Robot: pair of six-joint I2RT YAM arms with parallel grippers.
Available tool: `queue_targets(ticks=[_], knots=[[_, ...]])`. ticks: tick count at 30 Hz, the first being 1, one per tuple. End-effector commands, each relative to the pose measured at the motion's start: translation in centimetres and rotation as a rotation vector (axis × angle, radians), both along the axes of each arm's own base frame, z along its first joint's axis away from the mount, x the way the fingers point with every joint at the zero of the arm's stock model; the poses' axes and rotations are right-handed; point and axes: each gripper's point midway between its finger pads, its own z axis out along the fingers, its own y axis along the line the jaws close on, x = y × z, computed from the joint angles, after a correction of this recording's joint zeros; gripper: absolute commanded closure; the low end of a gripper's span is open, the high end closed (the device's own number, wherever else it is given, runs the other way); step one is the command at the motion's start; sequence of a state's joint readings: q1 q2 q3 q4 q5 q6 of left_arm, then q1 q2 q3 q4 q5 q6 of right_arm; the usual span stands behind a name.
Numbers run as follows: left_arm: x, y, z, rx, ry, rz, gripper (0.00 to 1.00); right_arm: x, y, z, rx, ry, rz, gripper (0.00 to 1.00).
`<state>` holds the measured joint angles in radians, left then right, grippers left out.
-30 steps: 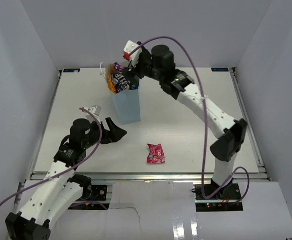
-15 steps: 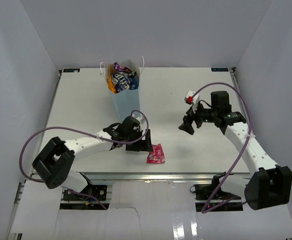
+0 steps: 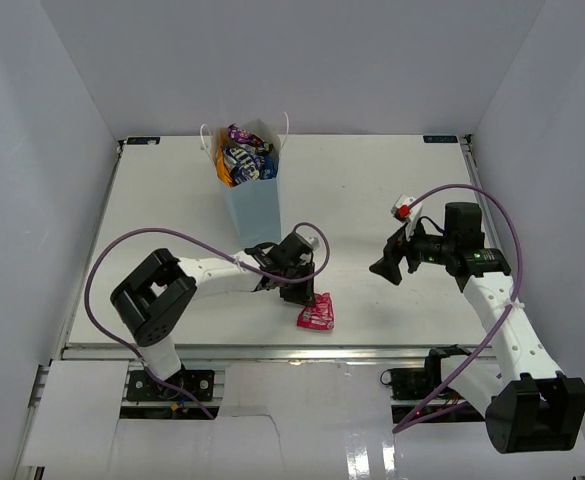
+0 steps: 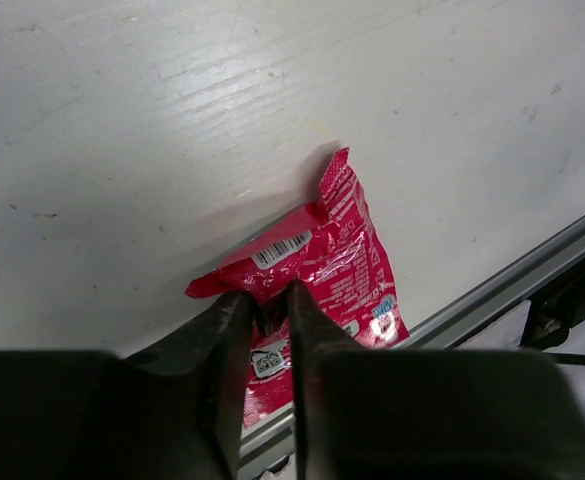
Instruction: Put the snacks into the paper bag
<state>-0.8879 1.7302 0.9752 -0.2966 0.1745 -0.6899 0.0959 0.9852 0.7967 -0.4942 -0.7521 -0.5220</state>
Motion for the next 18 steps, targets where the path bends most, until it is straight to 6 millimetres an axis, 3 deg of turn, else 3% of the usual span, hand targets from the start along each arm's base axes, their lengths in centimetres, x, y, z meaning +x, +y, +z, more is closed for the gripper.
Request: queue_targets(ticks=[1,4,6,8,9,11,13,15,16,17,18], knots=[[0.4,0.3,1.6,-0.004,-0.054,0.002,0.75,0.2,0.3,1.1,0.035,-0.019,0.005,0.01],[0.8,1.0,3.4,-0.017,-0.134,-0.008,0.90,0.3,0.3,1.2,0.040,-0.019,0.006,0.01],[1.1,1.2,5.8,-0.052,-0.196,-0.014,0.98,0.3,0.2,1.3,0.044,-0.015,0.004,0.01],[1.3,1.5,7.7,-0.073,-0.254,-0.032,1.00,0.4,0.2,1.4,0.045,-0.019,0.001,0.01],[1.7,2.0,9.9,-0.079,-0.323,-0.042,1.00,0.6,0.1,1.6,0.043,-0.023,-0.004,0.01],[2.5,3.0,12.4,-0.059,-0.423,-0.070,1.00,0.7,0.0,1.8,0.042,-0.030,-0.008,0.01],[3.7,5.4,15.2,0.013,-0.533,-0.034,1.00,1.0,-0.1,2.0,0.039,-0.037,-0.014,0.01],[5.6,6.8,19.5,0.043,-0.638,0.018,1.00,1.1,-0.2,2.2,0.037,-0.045,-0.014,0.01],[7.0,9.3,20.5,0.111,-0.654,0.074,1.00,1.3,-0.3,2.1,0.034,-0.045,-0.019,0.01],[8.2,9.9,24.2,0.082,-0.701,0.119,1.00,1.4,-0.4,2.1,0.032,-0.045,-0.019,0.01],[8.9,11.0,25.2,0.100,-0.702,0.144,1.00,1.5,-0.4,2.2,0.032,-0.047,-0.020,0.01]])
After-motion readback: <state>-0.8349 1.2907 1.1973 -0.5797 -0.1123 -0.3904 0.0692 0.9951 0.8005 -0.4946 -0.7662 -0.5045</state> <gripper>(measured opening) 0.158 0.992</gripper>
